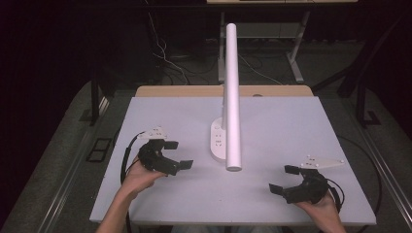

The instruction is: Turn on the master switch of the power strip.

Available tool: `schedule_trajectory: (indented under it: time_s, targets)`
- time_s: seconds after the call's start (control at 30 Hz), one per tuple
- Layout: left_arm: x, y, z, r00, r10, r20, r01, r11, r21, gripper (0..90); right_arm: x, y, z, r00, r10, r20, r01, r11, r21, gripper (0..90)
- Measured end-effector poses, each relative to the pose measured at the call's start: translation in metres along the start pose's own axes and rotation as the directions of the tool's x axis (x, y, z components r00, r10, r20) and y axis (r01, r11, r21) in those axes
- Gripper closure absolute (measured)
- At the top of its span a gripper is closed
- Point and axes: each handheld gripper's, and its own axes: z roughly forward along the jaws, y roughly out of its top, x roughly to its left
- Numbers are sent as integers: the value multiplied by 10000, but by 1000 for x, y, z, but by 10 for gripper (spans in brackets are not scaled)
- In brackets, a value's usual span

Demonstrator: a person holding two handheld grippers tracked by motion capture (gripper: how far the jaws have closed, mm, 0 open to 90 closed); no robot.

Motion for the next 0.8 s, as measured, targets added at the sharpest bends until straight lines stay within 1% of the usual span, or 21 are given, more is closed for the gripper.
schedule_trajectory:
  time_s: [0.1,0.17,0.2,0.37,0.53,0.63,0.8]
  targets:
    - [2,3,0,10000,90,1,-90,10000,30,8,0,0,0,10000,-31,-3,31,10000,7,1]
    - [2,6,1,10000,58,-41,-58,10000,21,9,0,0,0,10000,-6,-2,6,10000,33,1]
    - [4,8,1,9999,136,-45,-136,9999,78,10,0,0,0,10000,-4,1,4,10000,38,1]
    - [7,13,4,9999,123,-50,-122,9998,143,15,-1,-1,0,10000,-2,14,1,10000,21,1]
    - [11,18,7,9999,154,-37,-152,9993,342,17,0,-1,0,10000,24,-26,-23,10000,55,1]
    - [14,21,8,9999,105,-43,-103,9994,316,19,0,-1,0,10000,29,-16,-29,10000,55,1]
    - [17,26,8,9999,138,-81,-135,9993,353,24,-1,-1,0,10000,24,-17,-24,10000,60,1]
